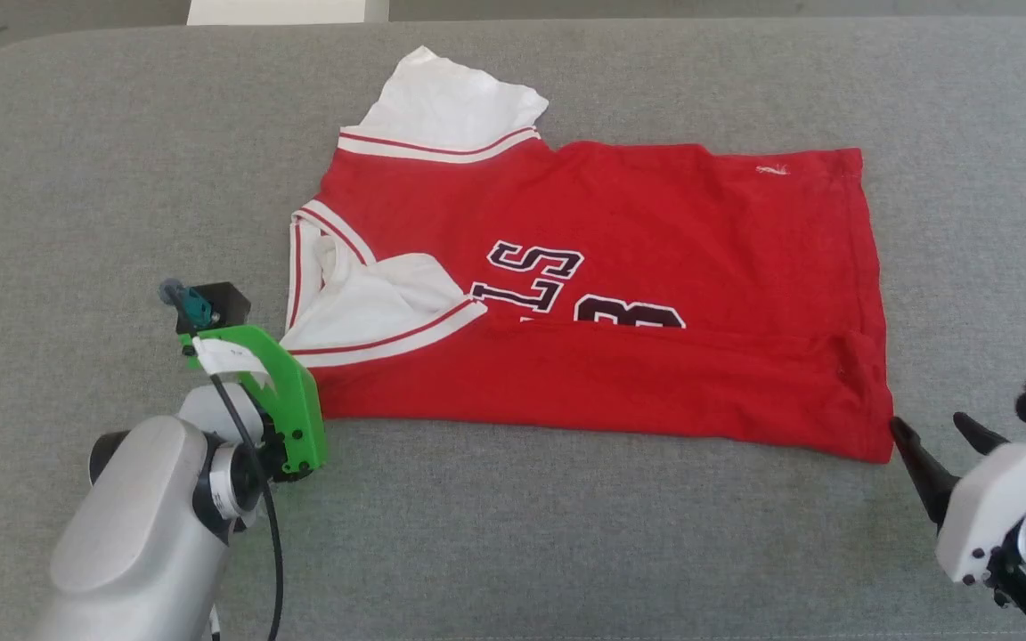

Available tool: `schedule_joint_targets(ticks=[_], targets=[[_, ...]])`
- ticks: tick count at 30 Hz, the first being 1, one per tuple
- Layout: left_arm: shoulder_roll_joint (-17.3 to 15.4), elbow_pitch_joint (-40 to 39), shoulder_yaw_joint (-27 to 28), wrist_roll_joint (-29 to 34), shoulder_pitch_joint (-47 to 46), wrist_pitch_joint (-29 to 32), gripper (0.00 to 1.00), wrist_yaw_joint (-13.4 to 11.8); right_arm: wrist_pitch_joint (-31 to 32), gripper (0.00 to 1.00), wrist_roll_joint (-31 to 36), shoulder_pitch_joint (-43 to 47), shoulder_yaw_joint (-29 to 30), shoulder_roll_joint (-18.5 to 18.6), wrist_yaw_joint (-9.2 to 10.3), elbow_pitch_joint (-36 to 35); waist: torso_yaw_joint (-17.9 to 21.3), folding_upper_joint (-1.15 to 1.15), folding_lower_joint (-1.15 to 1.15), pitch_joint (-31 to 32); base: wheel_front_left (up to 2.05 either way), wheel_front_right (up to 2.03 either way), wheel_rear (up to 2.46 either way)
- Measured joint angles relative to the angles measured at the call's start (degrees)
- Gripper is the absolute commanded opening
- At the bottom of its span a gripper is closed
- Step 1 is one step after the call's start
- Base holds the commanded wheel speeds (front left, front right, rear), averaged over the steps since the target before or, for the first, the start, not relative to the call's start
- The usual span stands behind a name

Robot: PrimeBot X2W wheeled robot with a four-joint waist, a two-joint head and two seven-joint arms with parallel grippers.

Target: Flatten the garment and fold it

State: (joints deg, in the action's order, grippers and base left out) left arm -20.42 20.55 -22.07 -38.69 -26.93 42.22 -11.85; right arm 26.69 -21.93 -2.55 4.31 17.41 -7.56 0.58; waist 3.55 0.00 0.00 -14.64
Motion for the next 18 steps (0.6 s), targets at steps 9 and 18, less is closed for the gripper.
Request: schedule_joint_targets(ticks=[9, 18], targets=[[0.01, -4.56, 0.09, -0.14, 1.86, -0.92, 0.00, -0.85, 19.53, 1.00, 8.55, -6.18, -3.41, 0.65, -0.01, -1.15, -0.65, 0.00, 0.00, -0.37, 0.00, 0.00, 0.00], [-0.01, -7.26, -0.01, -0.12, 1.81, -1.30, 0.00, -1.31, 22.73, 1.00, 9.45, -9.94, -8.20, 1.24, -0.01, 4.21, -2.03, 0.00, 0.00, -3.33, 0.00, 0.00, 0.00]])
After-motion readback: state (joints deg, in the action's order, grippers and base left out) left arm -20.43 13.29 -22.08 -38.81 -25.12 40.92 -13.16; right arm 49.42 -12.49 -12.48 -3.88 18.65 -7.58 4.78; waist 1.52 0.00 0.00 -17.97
